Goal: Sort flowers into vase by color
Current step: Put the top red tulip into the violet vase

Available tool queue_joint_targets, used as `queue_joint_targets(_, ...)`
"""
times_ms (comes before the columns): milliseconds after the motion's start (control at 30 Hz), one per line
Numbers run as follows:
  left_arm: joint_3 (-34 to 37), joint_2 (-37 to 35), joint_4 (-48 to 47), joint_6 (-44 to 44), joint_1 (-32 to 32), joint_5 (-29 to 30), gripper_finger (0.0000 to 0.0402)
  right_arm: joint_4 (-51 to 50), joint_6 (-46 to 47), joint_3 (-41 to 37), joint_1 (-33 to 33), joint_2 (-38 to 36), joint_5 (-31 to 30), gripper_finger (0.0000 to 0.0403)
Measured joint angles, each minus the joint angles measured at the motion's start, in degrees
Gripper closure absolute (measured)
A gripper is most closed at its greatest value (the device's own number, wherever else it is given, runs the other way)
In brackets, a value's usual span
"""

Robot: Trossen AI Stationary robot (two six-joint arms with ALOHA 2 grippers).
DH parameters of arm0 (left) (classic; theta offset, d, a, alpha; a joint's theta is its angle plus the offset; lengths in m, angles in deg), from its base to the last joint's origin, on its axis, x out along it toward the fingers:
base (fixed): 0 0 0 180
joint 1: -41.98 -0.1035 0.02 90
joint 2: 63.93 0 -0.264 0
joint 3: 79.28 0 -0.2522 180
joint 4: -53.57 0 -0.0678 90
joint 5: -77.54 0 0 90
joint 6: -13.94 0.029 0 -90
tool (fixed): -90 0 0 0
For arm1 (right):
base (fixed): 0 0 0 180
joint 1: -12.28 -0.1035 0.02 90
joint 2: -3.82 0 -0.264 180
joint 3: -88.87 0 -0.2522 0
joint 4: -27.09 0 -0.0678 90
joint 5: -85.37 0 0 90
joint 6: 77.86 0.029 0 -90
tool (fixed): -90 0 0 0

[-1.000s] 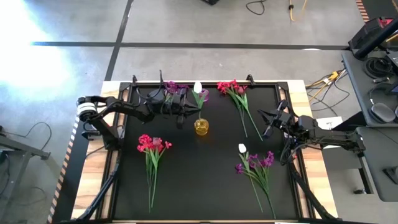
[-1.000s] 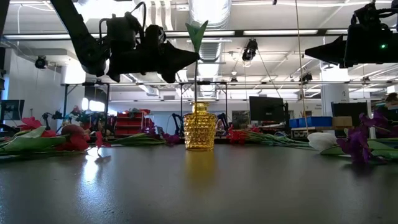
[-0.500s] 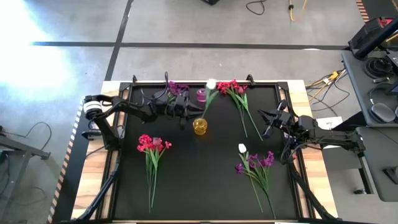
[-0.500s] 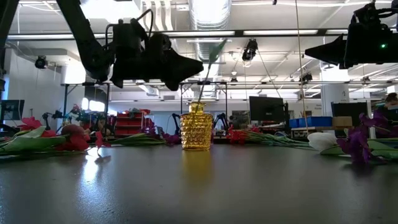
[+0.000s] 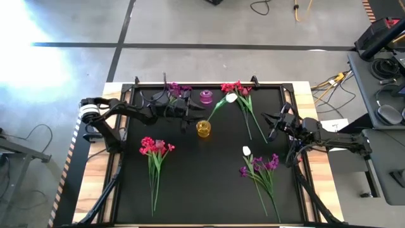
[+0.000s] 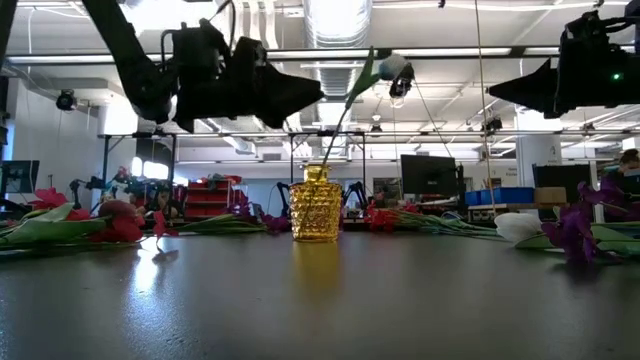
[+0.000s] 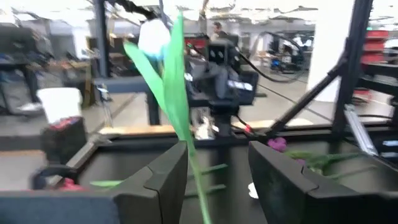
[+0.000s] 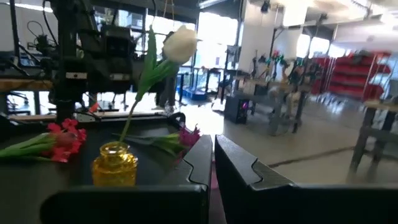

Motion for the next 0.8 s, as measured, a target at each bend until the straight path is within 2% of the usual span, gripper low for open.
queue_joint_targets(200,5.8,-5.0,5.4,-0.6,-2.5,0.4,0.0281,-5.8,8.2,2.4,0.0,6.2,-2.2,0.039)
queue_joint_targets(400,14.5,-6.4,22.6,-7.5,-6.5,3.2,0.0318,-8.8,11.1,10.2,0.0,19.9,-7.9,0.038)
queue_joint_targets(600,20.8,-6.5,25.8,-7.1,-8.7,4.9,0.0326,-22.7,22.4,21.7,2.0,37.2,-17.1,0.0317)
queue_joint_targets(700,21.7,-6.5,25.8,-6.7,-8.9,7.1,0.0326,-32.6,30.4,29.2,5.9,46.7,-16.3,0.028)
queue_joint_targets(800,21.7,-6.6,25.9,-6.5,-9.0,7.2,0.0327,-40.4,34.1,35.7,11.1,55.4,-12.3,0.0248)
